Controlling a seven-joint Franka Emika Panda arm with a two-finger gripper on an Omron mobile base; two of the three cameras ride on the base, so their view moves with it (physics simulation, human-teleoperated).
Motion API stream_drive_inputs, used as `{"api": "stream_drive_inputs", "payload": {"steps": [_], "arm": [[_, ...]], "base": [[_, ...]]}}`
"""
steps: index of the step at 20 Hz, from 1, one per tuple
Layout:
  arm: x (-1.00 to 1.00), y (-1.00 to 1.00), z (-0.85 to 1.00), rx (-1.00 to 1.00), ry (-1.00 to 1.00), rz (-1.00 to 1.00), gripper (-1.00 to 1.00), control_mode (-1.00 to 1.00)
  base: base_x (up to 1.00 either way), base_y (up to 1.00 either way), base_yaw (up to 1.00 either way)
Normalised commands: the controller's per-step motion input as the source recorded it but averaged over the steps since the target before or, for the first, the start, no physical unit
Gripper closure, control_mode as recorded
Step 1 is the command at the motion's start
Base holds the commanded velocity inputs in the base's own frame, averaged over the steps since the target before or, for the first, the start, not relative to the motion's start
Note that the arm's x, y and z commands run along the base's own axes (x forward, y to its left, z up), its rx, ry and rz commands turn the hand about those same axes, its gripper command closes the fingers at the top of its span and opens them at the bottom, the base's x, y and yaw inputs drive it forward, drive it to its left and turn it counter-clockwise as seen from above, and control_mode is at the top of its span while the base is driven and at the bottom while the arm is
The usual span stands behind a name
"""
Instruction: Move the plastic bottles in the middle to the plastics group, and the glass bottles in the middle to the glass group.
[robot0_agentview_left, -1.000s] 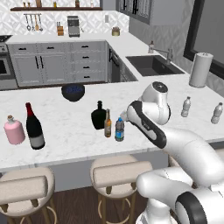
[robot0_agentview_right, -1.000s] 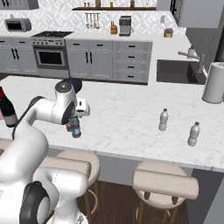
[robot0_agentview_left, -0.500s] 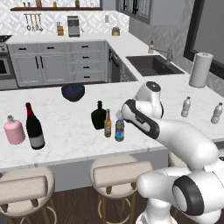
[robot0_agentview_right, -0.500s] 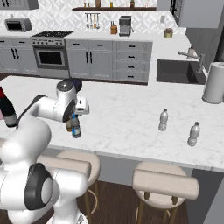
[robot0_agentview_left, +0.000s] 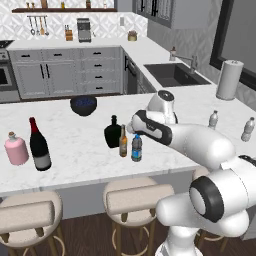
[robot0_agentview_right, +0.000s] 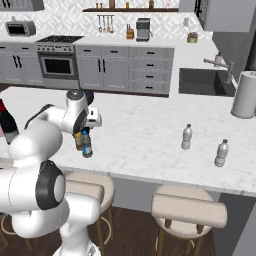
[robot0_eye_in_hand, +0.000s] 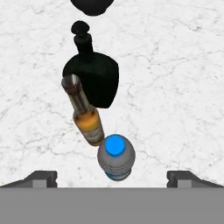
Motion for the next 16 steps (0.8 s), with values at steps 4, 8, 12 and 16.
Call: {"api": "stream_drive_inputs", "payload": {"steps": [4, 8, 12, 16], "arm": [[0.27, 0.06, -0.2, 0.0, 0.0, 0.0, -1.0, -1.0], [0.16, 0.0, -0.29, 0.0, 0.0, 0.0, -1.0, -1.0], [0.11, 0.01, -0.31, 0.0, 0.01, 0.0, -1.0, -1.0], [0.18, 0.14, -0.22, 0.0, 0.06, 0.0, -1.0, -1.0]], "base": [[0.0, 0.0, 0.0], [0.0, 0.0, 0.0], [0.0, 0.0, 0.0], [0.0, 0.0, 0.0]]}}
